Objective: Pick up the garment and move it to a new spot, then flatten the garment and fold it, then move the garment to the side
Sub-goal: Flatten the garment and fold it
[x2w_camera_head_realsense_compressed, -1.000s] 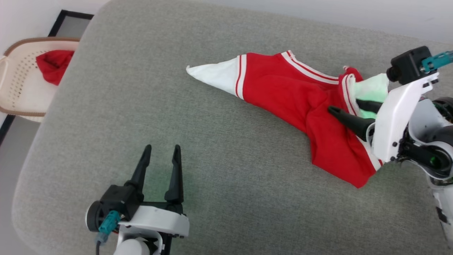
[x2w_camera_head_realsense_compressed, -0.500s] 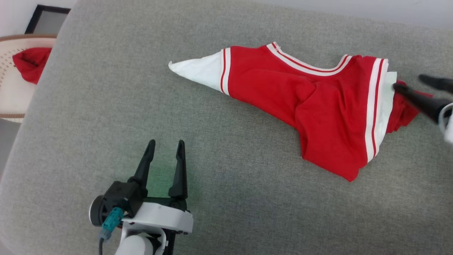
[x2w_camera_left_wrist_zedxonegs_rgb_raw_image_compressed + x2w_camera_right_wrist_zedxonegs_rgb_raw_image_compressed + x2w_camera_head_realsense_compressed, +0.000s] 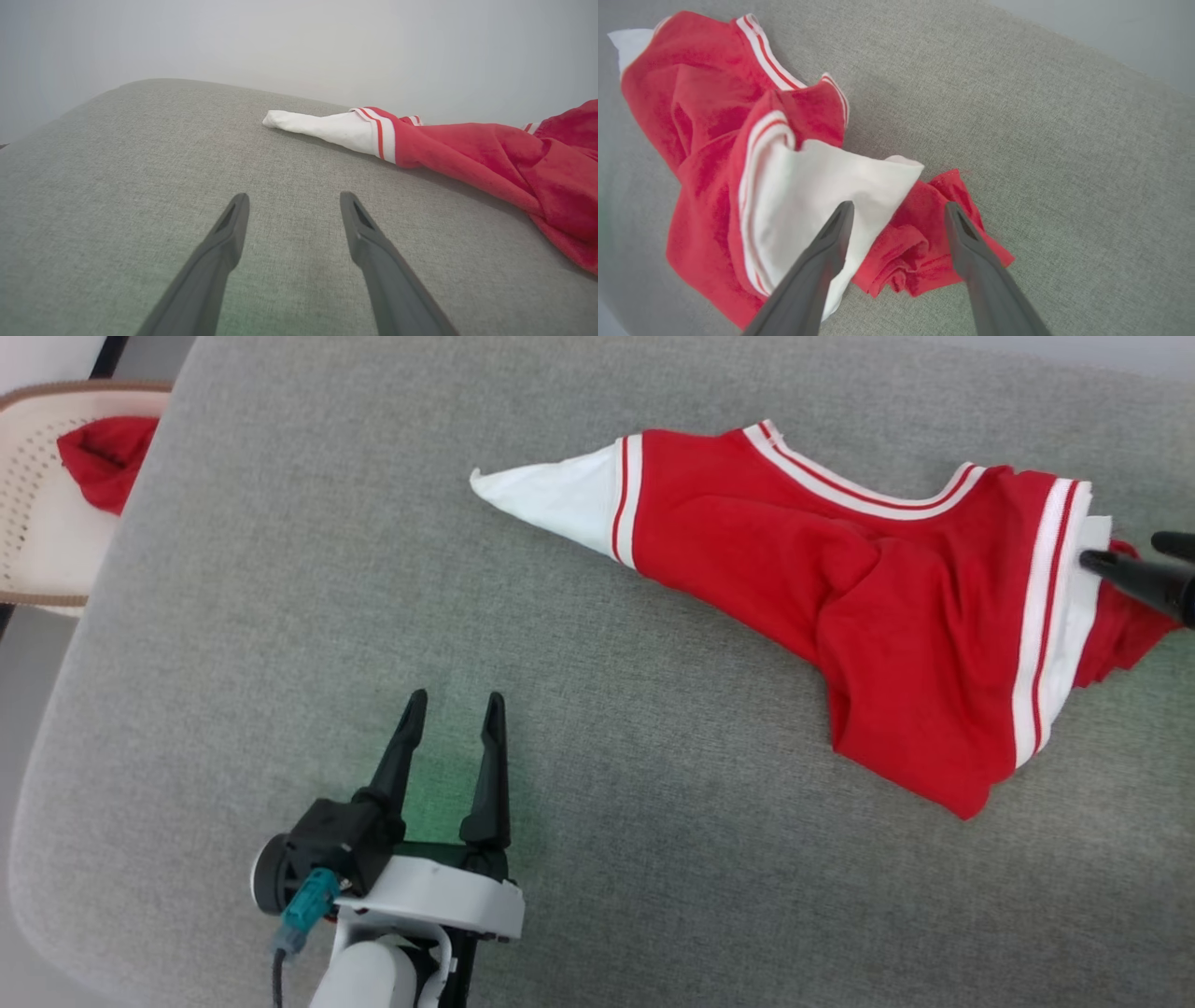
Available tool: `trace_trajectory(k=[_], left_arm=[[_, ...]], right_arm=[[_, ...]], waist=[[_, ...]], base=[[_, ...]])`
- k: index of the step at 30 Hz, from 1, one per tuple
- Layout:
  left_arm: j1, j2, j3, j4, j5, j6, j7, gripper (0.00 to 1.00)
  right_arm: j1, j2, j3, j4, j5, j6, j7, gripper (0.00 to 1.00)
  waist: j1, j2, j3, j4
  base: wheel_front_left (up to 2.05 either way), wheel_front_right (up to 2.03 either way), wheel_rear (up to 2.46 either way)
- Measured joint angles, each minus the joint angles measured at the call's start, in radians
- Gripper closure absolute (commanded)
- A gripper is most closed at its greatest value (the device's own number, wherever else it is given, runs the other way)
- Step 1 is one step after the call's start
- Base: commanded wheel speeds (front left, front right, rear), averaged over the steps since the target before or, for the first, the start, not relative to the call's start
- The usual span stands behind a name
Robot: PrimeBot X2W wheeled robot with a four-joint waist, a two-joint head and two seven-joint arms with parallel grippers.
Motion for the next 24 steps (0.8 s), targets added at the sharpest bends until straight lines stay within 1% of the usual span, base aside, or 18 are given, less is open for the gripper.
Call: trace_trajectory(k=[6,10,12,13,14,16,21,24], left_arm=[[-0.010,-0.002,-0.013,0.005,-0.018,0.000,0.000,0.00],[-0.021,-0.002,-0.030,0.006,-0.032,0.005,0.000,0.00],[-0.024,-0.002,-0.035,0.006,-0.038,0.009,0.000,0.00],[-0.026,-0.002,-0.036,0.007,-0.041,0.009,0.000,0.00],[-0.026,-0.002,-0.037,0.007,-0.042,0.009,0.000,0.00],[-0.027,-0.002,-0.036,0.008,-0.043,0.012,0.000,0.00],[-0.024,-0.002,-0.024,0.010,-0.043,0.018,0.000,0.00],[-0.020,-0.003,-0.013,0.010,-0.042,0.018,0.000,0.00]], right_arm=[[-0.053,0.007,0.027,0.059,-0.022,0.000,0.040,0.00],[-0.075,0.029,0.032,0.083,-0.024,0.000,0.043,0.00],[-0.076,0.037,0.037,0.090,-0.024,0.000,0.044,0.56],[-0.076,0.038,0.039,0.091,-0.023,0.000,0.042,0.89],[-0.077,0.041,0.036,0.094,-0.021,0.000,0.036,1.00],[-0.083,0.045,0.037,0.097,-0.016,0.000,0.028,1.00],[-0.090,0.053,0.015,0.091,-0.013,0.000,-0.040,1.00],[-0.082,0.042,-0.009,0.065,-0.005,0.000,-0.077,1.00]], waist=[[0.0000,0.0000,0.020,0.014],[0.0000,0.0000,0.026,0.022],[0.0000,0.0000,0.027,0.025],[0.0000,0.0000,0.028,0.026],[0.0000,0.0000,0.028,0.026],[0.0000,0.0000,0.026,0.026],[0.0000,0.0000,0.017,0.014],[0.0000,0.0000,0.009,0.000]], base=[[0.00,0.00,0.00],[0.00,0.00,0.00],[0.00,0.00,0.00],[0.00,0.00,0.00],[0.00,0.00,0.00],[0.00,0.00,0.00],[0.00,0.00,0.00],[0.00,0.00,0.00]])
